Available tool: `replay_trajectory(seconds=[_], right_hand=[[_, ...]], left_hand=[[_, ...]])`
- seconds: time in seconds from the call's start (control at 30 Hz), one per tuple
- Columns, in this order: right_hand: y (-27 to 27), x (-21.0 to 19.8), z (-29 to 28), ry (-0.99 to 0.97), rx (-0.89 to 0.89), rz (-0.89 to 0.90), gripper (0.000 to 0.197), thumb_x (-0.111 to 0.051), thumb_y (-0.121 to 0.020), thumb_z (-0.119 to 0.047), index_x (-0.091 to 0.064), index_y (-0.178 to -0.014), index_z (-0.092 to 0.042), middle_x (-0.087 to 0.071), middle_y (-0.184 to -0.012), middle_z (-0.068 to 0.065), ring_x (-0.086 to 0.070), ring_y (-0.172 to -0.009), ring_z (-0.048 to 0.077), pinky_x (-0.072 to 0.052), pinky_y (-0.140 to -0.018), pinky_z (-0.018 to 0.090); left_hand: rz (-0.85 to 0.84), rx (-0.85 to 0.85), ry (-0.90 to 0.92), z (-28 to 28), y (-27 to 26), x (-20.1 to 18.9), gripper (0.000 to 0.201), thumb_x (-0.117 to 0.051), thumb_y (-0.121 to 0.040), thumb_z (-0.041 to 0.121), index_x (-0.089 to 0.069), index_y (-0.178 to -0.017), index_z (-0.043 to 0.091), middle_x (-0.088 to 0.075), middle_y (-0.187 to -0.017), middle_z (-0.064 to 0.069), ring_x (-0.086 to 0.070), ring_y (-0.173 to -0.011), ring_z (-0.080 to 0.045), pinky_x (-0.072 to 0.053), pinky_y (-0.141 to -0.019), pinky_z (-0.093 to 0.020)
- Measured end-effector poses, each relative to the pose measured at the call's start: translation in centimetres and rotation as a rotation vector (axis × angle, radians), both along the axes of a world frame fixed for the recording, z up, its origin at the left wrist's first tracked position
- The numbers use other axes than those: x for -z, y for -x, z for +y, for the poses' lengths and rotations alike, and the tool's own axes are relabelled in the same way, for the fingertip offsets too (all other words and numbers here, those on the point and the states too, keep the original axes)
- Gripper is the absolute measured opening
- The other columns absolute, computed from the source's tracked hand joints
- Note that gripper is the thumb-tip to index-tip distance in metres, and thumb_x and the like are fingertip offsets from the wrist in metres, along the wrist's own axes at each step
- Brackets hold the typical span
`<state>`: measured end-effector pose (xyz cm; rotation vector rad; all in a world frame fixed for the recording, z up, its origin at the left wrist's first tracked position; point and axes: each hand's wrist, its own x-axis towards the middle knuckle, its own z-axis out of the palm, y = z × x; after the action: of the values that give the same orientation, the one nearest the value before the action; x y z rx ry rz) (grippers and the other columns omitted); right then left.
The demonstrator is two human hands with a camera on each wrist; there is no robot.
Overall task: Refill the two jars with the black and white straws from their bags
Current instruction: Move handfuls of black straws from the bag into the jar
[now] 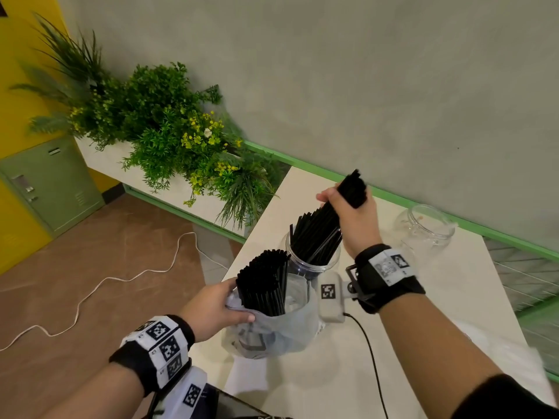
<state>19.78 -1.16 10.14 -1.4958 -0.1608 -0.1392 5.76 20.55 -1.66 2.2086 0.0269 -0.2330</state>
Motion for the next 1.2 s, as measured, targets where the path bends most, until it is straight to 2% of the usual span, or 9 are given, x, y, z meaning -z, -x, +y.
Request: replay_trajectory(seconds=[0.1,0.23,0.4,0.53,0.73,0.87,0.97,1.1,1.2], right_hand=[[0.3,2.9,1.3,-0.032,-0.063,0.091,0.019,-0.069,-0.083,0.000,-0.057,-0.094,-0.011,-0.068,-0.091,0.011,-0.066,-0.077,0.014,-0.054,-0.067,0.027],[-0.1,6.5,2.1,0.053,-0.076,0.170,0.018,-0.069,-0.083,0.000,-0.062,-0.090,-0.015,-0.069,-0.089,-0.003,-0.064,-0.083,0.010,-0.049,-0.088,0.032],[-0.1,8.5,2.6,0.358,-0.131,0.046,0.033,-0.067,-0.086,-0.008,-0.049,-0.111,-0.019,-0.060,-0.102,-0.002,-0.055,-0.093,-0.004,-0.038,-0.094,0.022],[-0.6,8.9,2.9,0.640,-0.214,-0.168,0.040,-0.059,-0.092,-0.009,-0.044,-0.128,-0.015,-0.051,-0.113,0.002,-0.050,-0.104,0.009,-0.034,-0.099,0.019],[-1.7,8.6,3.2,0.881,-0.262,-0.267,0.015,-0.046,-0.097,-0.006,-0.056,-0.109,-0.003,-0.044,-0.113,0.007,-0.044,-0.097,0.012,-0.029,-0.088,0.014],[-2.7,8.0,3.1,0.991,-0.232,-0.349,0.015,-0.046,-0.098,-0.009,-0.056,-0.109,-0.003,-0.043,-0.114,0.009,-0.045,-0.098,0.018,-0.033,-0.091,0.020],[-4.1,7.3,2.3,1.250,-0.229,-0.508,0.021,-0.049,-0.099,-0.016,-0.058,-0.113,-0.004,-0.047,-0.118,0.014,-0.042,-0.109,0.030,-0.035,-0.097,0.031],[-5.4,6.7,1.0,1.618,-0.212,-0.551,0.033,-0.045,-0.099,-0.036,-0.053,-0.124,-0.017,-0.047,-0.128,0.005,-0.033,-0.123,0.030,-0.025,-0.102,0.040],[-5.9,6.4,0.4,1.707,-0.224,-0.542,0.040,-0.040,-0.099,-0.044,-0.046,-0.132,-0.023,-0.045,-0.137,0.003,-0.029,-0.132,0.029,-0.017,-0.109,0.045]], left_hand=[[0.005,-0.009,-0.003,0.0,0.0,0.1,0.065,-0.080,-0.071,0.038,-0.051,-0.129,0.032,-0.064,-0.118,0.014,-0.059,-0.107,-0.005,-0.048,-0.092,-0.029],[0.005,-0.013,-0.012,0.0,0.0,0.2,0.065,-0.080,-0.070,0.039,-0.051,-0.128,0.031,-0.064,-0.119,0.011,-0.059,-0.109,-0.008,-0.048,-0.092,-0.030],[0.016,-0.009,-0.017,0.2,0.1,0.2,0.066,-0.078,-0.069,0.043,-0.051,-0.128,0.034,-0.065,-0.118,0.010,-0.061,-0.105,-0.011,-0.049,-0.092,-0.034],[0.022,-0.002,-0.039,0.2,0.0,0.1,0.065,-0.078,-0.073,0.039,-0.050,-0.130,0.031,-0.064,-0.120,0.009,-0.060,-0.107,-0.011,-0.048,-0.092,-0.033],[0.022,0.004,-0.043,0.2,-0.1,0.2,0.063,-0.078,-0.073,0.039,-0.051,-0.130,0.030,-0.063,-0.120,0.010,-0.059,-0.107,-0.010,-0.048,-0.092,-0.032],[0.026,0.001,-0.038,0.3,-0.1,0.3,0.062,-0.078,-0.073,0.040,-0.052,-0.128,0.030,-0.065,-0.117,0.011,-0.060,-0.106,-0.009,-0.049,-0.091,-0.032],[0.030,0.005,-0.027,0.4,-0.1,0.4,0.061,-0.078,-0.072,0.040,-0.052,-0.127,0.032,-0.064,-0.116,0.014,-0.059,-0.106,-0.007,-0.048,-0.091,-0.031],[0.026,0.005,-0.020,0.4,-0.1,0.6,0.060,-0.077,-0.073,0.040,-0.051,-0.126,0.035,-0.063,-0.116,0.017,-0.059,-0.105,-0.005,-0.048,-0.090,-0.027],[0.036,0.010,-0.029,0.4,-0.2,0.7,0.060,-0.076,-0.072,0.042,-0.051,-0.126,0.036,-0.063,-0.115,0.016,-0.059,-0.104,-0.006,-0.048,-0.089,-0.028]])
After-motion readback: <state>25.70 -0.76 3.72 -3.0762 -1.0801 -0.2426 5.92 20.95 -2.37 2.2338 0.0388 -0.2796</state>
